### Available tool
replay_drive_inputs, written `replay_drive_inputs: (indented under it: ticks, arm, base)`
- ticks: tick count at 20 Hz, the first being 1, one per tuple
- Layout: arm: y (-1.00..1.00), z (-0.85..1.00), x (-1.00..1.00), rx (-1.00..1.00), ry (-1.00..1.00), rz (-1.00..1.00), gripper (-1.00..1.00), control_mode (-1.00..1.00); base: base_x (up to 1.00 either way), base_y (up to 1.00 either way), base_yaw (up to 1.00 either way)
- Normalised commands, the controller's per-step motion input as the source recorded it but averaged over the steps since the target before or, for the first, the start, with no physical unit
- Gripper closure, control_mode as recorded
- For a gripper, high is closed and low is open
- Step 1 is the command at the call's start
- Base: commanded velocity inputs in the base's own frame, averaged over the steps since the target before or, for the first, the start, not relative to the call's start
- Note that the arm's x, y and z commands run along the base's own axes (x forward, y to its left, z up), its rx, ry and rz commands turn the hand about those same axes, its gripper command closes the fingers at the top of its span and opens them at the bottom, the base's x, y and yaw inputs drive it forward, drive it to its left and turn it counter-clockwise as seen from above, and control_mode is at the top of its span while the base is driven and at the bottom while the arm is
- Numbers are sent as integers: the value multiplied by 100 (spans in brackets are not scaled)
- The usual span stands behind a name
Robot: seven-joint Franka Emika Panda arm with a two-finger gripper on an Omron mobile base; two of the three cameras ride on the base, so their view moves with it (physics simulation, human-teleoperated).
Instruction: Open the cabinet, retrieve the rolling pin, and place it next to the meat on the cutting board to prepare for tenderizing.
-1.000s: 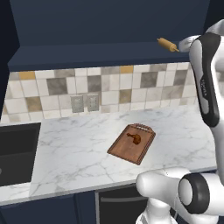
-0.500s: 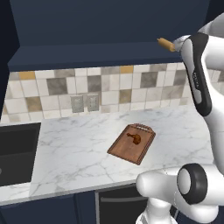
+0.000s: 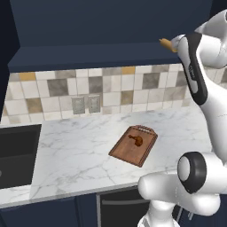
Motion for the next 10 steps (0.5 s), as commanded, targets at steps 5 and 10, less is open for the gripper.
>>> replay_drive_inputs:
  ticks: [5, 10]
  arm:
    - [-12, -2, 46, 2, 0, 0, -100, -100]
    - [-13, -3, 41, 2, 0, 0, -100, -100]
  base:
    - [0, 0, 0]
    - [0, 0, 0]
